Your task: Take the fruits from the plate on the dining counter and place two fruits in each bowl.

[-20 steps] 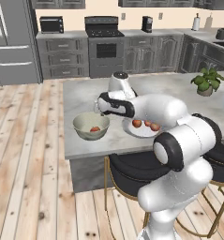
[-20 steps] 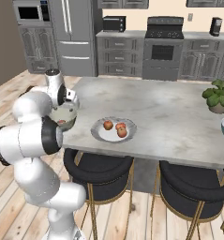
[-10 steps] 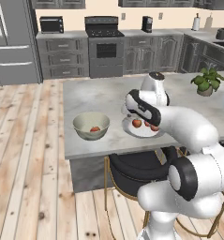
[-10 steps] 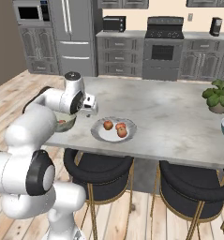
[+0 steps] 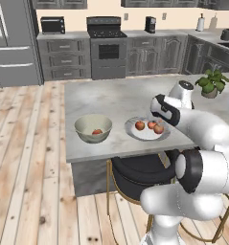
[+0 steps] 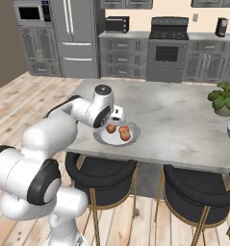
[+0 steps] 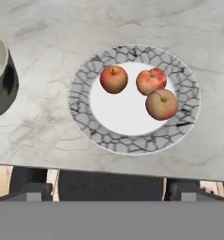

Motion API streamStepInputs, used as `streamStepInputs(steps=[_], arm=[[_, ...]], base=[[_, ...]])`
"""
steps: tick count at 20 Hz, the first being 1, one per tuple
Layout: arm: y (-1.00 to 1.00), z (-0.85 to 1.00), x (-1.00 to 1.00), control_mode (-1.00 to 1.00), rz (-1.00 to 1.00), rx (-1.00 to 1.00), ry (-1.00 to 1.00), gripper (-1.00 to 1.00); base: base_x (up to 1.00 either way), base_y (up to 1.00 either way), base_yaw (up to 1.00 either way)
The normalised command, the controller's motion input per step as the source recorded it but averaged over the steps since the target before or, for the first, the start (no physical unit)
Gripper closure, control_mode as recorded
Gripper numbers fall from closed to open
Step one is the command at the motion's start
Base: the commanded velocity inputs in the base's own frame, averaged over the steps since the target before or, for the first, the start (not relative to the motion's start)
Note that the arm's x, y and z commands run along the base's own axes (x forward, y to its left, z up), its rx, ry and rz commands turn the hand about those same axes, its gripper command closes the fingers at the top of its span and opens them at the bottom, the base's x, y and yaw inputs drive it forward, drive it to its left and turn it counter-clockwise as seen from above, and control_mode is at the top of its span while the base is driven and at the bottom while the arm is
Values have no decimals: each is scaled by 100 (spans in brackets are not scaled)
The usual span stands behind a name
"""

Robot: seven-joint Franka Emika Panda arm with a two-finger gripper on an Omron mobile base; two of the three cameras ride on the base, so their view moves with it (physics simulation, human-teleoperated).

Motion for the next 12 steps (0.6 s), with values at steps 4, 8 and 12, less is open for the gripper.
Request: streamStepInputs(steps=[4, 8, 12], arm=[[-62, -42, 38, -100, -6, -6, 3, -100], [-32, -42, 38, -100, -10, -9, 9, -100], [-16, -35, 60, -100, -1, 0, 1, -100]], base=[[0, 0, 0], [0, 0, 0], [0, 0, 0]])
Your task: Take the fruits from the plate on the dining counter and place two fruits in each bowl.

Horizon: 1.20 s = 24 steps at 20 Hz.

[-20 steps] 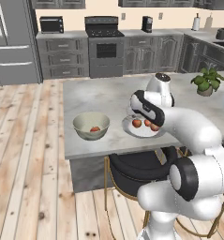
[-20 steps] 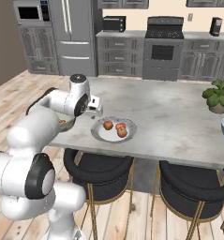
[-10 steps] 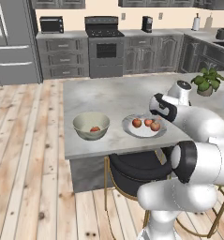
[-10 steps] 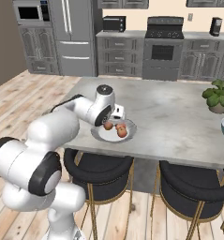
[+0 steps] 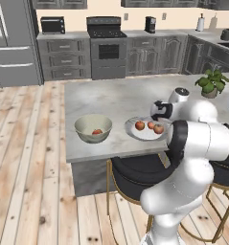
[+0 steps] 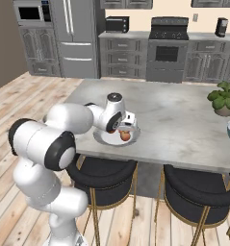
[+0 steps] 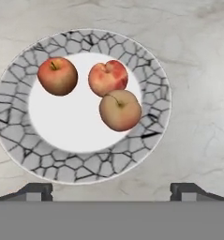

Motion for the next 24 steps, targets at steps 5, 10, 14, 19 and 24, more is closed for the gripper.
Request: streamStepInputs(steps=[5, 10, 14, 19, 24], arm=[[-4, -32, 58, -100, 0, 0, -5, -100], [-14, -30, 59, -100, 0, 0, -4, -100], [-8, -28, 17, -100, 0, 0, 0, -100], [-4, -29, 10, -100, 0, 0, 0, -100], [0, -25, 7, -100, 0, 0, 0, -100]], base=[[0, 0, 0], [0, 0, 0], [0, 0, 0], [0, 0, 0], [0, 0, 0]])
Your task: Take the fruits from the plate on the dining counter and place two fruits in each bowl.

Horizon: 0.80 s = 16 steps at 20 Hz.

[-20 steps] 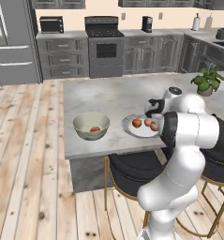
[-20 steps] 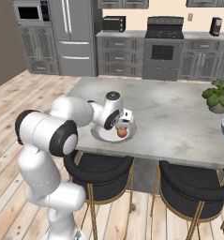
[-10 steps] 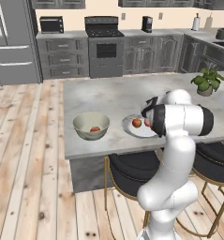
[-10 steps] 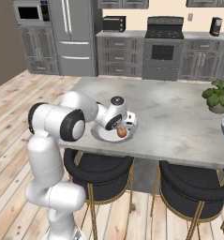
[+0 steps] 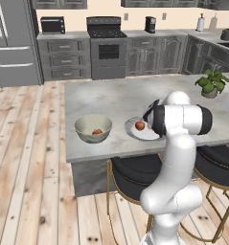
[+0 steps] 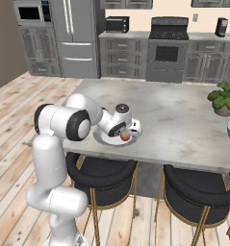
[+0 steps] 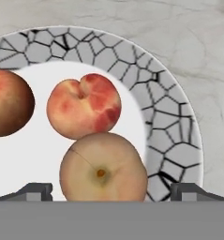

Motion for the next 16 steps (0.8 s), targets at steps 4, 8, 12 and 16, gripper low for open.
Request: streamStepInputs(steps=[4, 8, 12, 16], arm=[[0, -18, 4, -100, 0, 0, 0, -100], [0, -5, 1, -100, 0, 0, 0, -100], [0, 0, 0, -100, 0, 0, 0, 100], [0, 0, 0, -100, 0, 0, 0, 100]], base=[[0, 0, 0], [0, 0, 0], [0, 0, 0], [0, 0, 0]])
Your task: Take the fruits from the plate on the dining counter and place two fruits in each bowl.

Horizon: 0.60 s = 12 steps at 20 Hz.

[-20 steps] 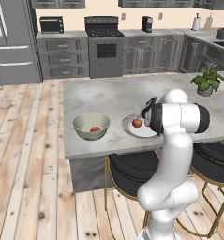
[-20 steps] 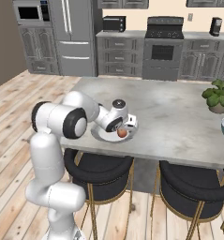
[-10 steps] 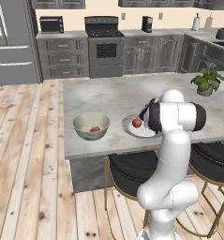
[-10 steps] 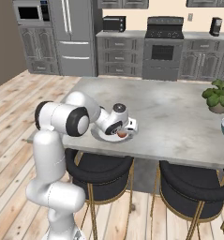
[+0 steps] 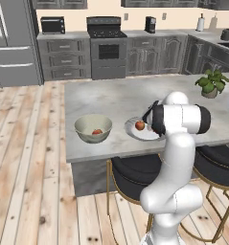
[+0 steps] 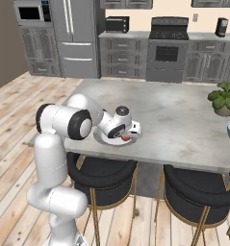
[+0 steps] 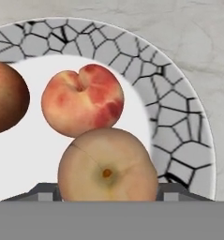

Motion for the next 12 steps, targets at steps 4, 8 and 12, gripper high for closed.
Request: streamStepInputs(steps=[4, 8, 12], arm=[[0, 46, -9, -100, 1, 0, -1, 100], [19, 95, -32, -100, 5, 0, 0, 100], [62, 80, -56, -100, 10, 0, 1, 100]], base=[[0, 0, 0], [0, 0, 0], [0, 0, 0]])
